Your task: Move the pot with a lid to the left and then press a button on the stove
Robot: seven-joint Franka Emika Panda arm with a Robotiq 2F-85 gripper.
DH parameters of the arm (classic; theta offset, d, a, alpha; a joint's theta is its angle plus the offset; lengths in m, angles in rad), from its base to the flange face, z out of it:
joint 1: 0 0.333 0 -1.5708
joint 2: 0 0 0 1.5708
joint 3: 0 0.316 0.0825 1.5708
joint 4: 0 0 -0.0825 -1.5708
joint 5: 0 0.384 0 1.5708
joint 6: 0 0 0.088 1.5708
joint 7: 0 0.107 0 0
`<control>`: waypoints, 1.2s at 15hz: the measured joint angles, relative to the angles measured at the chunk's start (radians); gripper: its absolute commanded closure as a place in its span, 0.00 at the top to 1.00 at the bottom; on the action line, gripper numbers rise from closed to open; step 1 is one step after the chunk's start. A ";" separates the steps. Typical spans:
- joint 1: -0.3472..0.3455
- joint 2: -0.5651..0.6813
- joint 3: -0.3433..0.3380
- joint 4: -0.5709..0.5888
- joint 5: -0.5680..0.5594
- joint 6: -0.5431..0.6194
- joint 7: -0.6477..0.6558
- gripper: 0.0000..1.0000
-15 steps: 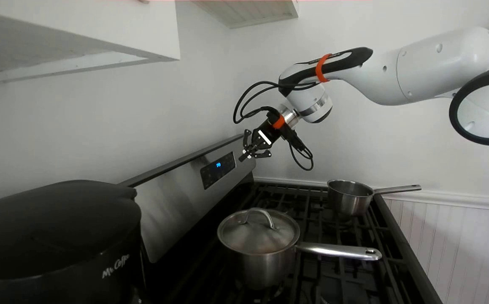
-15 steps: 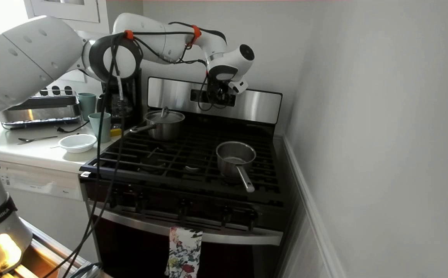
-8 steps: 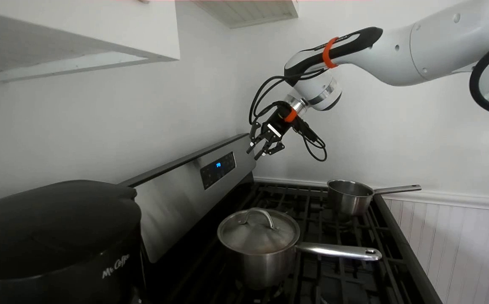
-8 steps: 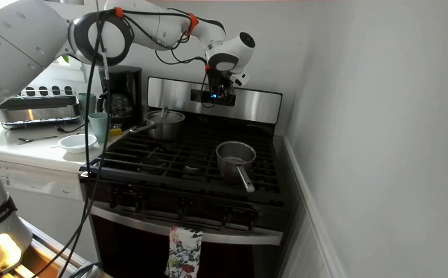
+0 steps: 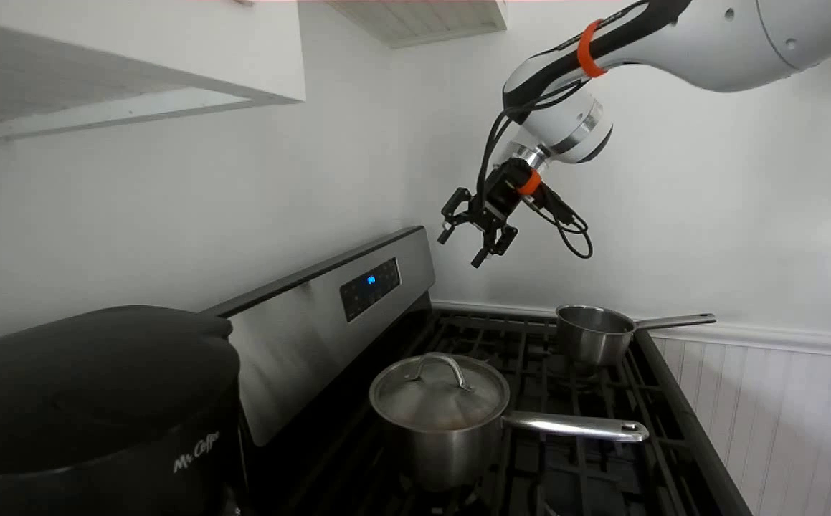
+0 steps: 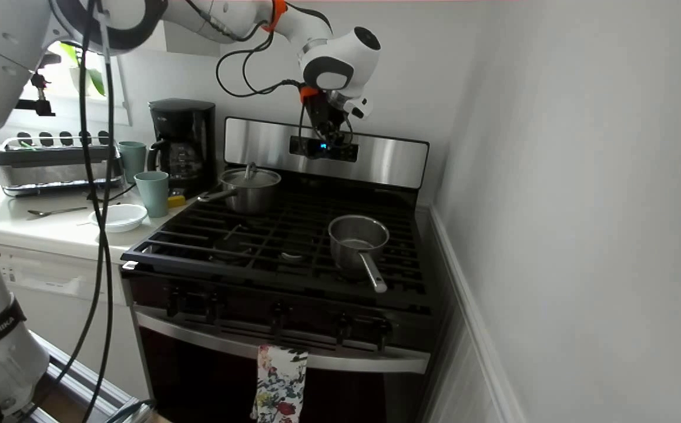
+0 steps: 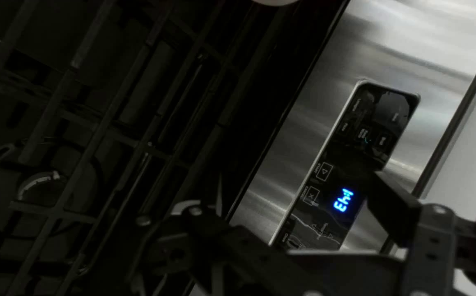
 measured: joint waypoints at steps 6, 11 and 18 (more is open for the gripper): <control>0.019 -0.198 -0.013 -0.242 -0.090 0.033 -0.094 1.00; 0.017 -0.348 -0.011 -0.401 -0.172 0.040 -0.141 1.00; 0.010 -0.528 -0.016 -0.568 -0.278 0.055 -0.193 1.00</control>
